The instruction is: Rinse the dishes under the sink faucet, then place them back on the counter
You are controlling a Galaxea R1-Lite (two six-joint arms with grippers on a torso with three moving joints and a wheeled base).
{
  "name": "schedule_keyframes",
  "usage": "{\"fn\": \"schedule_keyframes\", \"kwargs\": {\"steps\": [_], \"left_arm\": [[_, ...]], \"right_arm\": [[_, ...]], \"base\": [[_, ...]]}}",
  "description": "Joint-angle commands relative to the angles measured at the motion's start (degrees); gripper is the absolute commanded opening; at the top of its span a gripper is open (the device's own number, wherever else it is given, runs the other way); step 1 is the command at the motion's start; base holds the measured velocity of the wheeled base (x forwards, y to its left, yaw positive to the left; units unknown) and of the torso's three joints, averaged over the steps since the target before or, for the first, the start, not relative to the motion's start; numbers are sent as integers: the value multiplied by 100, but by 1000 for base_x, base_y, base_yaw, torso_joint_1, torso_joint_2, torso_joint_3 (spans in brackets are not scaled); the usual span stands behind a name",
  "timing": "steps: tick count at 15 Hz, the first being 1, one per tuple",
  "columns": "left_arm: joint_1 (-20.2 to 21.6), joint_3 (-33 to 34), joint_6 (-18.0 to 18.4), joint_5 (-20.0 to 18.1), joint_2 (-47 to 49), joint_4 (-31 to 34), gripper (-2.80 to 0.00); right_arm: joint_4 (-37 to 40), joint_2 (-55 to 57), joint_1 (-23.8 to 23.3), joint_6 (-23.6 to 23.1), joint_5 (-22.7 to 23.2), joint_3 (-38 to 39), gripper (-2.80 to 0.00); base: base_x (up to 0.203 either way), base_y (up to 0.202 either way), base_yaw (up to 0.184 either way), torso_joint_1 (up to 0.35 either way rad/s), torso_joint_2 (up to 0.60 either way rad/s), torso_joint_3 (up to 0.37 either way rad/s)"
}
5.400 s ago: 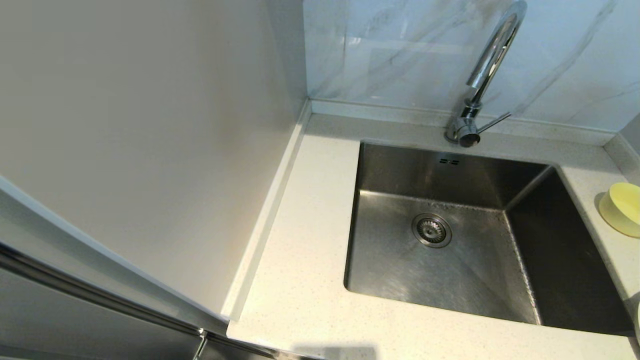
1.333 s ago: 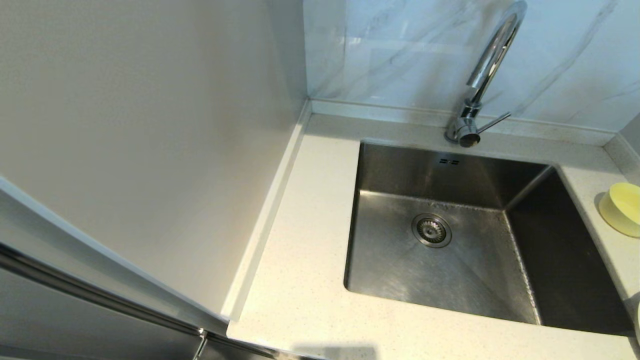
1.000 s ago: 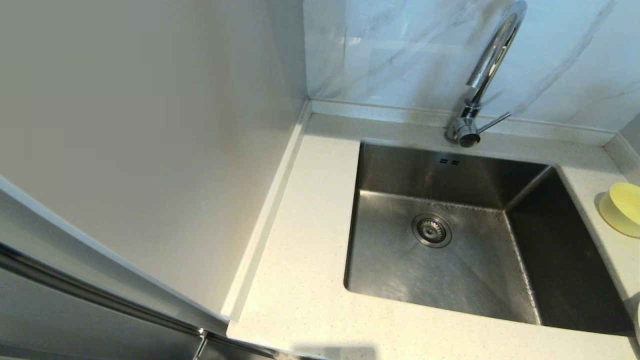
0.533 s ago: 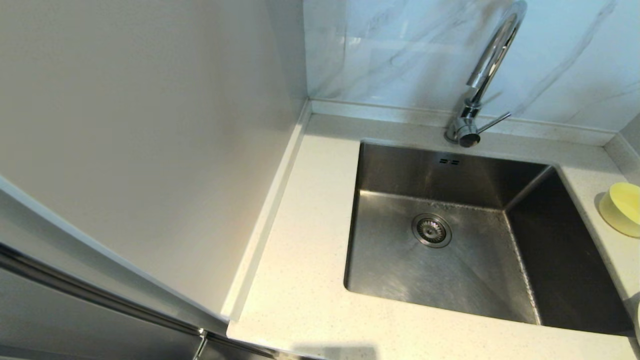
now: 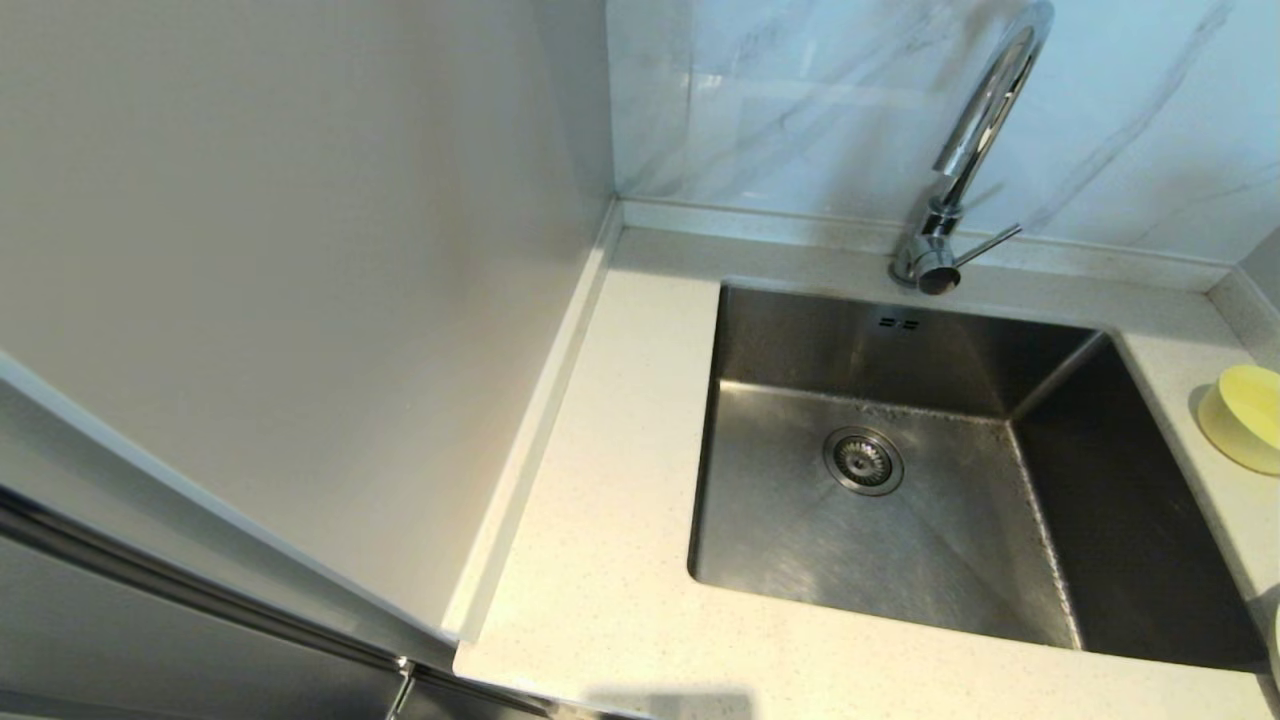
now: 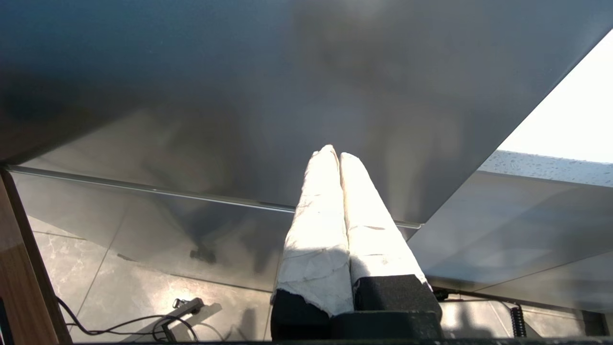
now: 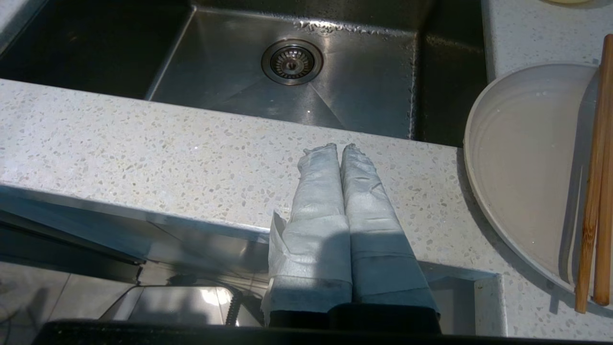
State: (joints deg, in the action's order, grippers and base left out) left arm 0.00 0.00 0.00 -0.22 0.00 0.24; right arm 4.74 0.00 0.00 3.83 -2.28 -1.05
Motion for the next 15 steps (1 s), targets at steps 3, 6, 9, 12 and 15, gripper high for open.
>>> {"fn": "schedule_keyframes", "kwargs": {"steps": [3,6,9,12,15], "left_arm": [[0,0,0,4,0,2,-280],[0,0,0,1,0,2,-280],[0,0,0,4,0,2,-280],[0,0,0,3,0,2,-280],[0,0,0,3,0,2,-280]], "right_arm": [[0,9,0,3,-1,-1,-280],[6,9,0,3,-1,-1,-280],[1,9,0,3,-1,-1,-280],[9,9,0,3,-1,-1,-280],[0,9,0,3,-1,-1,-280]], "base": [[0,0,0,0,0,0],[0,0,0,0,0,0],[0,0,0,0,0,0],[0,0,0,0,0,0],[0,0,0,0,0,0]]}}
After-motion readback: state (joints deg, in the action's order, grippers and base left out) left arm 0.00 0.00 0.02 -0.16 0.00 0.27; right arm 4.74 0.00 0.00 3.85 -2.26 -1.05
